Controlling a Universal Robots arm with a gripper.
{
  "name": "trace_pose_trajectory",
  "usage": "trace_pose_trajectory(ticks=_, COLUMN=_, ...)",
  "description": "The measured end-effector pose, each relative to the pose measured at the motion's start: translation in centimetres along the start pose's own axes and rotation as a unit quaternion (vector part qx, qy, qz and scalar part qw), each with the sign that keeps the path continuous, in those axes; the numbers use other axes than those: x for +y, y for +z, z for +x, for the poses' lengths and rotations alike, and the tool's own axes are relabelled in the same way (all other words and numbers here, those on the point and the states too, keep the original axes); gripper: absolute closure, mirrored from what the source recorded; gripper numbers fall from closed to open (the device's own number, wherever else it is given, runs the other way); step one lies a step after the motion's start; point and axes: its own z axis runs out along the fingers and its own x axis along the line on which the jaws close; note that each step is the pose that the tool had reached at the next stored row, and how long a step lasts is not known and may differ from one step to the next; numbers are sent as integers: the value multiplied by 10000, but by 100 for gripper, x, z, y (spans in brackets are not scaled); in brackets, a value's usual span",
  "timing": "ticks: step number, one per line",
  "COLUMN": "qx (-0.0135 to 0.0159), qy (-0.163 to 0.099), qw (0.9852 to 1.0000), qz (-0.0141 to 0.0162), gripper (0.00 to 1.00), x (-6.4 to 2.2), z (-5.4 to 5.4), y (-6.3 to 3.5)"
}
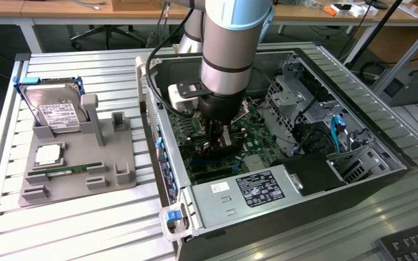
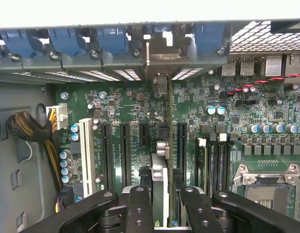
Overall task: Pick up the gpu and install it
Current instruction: 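Insert the gpu into the slot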
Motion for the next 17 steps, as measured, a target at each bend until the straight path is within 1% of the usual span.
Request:
trace_pose_trajectory(ticks=7, qx=1, qy=0, qw=10000, qz=0, gripper=73, x=0, z=0, y=1)
trace_pose_trajectory(ticks=10, qx=2, qy=0, qw=10000, qz=-2, gripper=73, x=2, z=0, y=21)
trace_pose_trajectory(ticks=12, qx=-2, qy=0, qw=10000, qz=2, gripper=73, x=2, z=-1, y=35)
trace_pose_trajectory(ticks=13, qx=2, qy=0, qw=10000, qz=0, gripper=73, x=2, z=-1, y=37)
trace_pose_trajectory(ticks=17, qx=2, qy=0, qw=10000, qz=0, gripper=73, x=2, z=-1, y=38)
